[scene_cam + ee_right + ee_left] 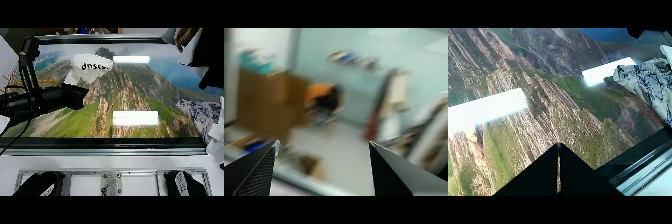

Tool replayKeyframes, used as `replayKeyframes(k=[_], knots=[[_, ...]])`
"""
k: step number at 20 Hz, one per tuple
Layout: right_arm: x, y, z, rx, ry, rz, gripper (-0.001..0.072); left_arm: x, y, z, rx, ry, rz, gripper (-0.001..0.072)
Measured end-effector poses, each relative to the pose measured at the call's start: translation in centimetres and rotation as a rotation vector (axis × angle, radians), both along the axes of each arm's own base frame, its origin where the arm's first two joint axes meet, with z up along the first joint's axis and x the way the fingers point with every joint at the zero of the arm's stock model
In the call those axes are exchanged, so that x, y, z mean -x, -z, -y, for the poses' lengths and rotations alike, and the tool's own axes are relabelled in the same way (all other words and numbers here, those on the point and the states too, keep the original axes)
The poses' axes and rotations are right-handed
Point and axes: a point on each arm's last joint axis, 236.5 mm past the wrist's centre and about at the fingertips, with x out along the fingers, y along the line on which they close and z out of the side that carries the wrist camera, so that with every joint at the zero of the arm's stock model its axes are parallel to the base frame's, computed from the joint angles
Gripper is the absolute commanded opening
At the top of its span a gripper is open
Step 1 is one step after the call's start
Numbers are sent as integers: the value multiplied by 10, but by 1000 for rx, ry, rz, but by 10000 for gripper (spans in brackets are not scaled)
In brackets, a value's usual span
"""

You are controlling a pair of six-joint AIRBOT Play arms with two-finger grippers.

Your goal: Fold the clothes and pants, and hang the long-sleeved shirts on hangers.

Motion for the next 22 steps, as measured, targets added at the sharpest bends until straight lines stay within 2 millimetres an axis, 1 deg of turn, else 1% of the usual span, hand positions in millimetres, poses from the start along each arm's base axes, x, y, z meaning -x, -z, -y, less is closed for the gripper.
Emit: replayKeyframes(k=[1,3,5,6,7,8,9,10,11,12,15,22], knots=[[-6,26,-32,17,-94,-82,631,0,0,0,0,0,0,20],[-9,80,-91,45,-265,-239,631,0,0,0,0,0,0,20],[-1,126,-140,71,-409,-365,630,0,0,0,-2,2,2,20],[6,148,-162,86,-475,-422,630,0,0,0,-2,2,2,20],[13,167,-180,99,-528,-472,623,0,0,0,-2,2,2,20],[20,182,-194,111,-571,-508,506,0,0,0,-2,2,2,20],[26,195,-205,121,-609,-541,276,0,0,0,-1,1,3,20],[31,205,-214,128,-635,-568,56,-1,-1,0,0,0,5,20],[34,213,-220,135,-653,-589,35,-1,-1,0,1,0,6,20],[37,218,-224,141,-668,-604,36,-1,-1,0,1,0,6,20],[42,227,-230,150,-690,-627,36,-1,-1,0,2,-1,7,20],[45,231,-234,157,-702,-637,35,-1,-2,0,5,-2,5,20]])
